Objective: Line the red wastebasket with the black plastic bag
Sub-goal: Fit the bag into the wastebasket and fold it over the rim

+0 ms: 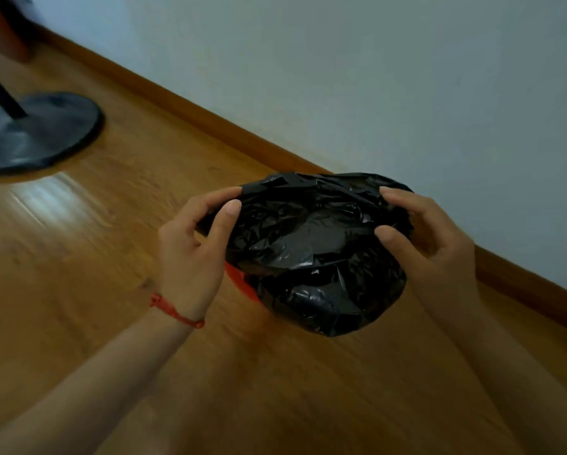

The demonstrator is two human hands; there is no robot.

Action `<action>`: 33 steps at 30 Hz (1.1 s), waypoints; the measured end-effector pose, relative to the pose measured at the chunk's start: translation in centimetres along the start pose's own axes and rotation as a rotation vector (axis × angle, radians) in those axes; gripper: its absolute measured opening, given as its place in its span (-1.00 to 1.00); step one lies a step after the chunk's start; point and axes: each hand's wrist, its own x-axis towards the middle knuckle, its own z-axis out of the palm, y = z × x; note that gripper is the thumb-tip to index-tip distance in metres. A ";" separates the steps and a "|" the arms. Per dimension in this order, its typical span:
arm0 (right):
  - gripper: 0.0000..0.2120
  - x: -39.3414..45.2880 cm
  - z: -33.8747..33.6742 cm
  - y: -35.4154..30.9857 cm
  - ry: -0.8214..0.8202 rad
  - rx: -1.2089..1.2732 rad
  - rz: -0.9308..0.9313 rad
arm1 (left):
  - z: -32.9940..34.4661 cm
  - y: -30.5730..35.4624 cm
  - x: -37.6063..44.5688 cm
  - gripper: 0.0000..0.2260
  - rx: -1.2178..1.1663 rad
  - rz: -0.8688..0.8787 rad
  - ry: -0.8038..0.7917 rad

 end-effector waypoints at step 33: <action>-0.44 1.3 3.3 -0.8 -0.561 0.081 0.490 | 3.7 0.5 -1.5 -0.60 -0.298 -0.702 -0.518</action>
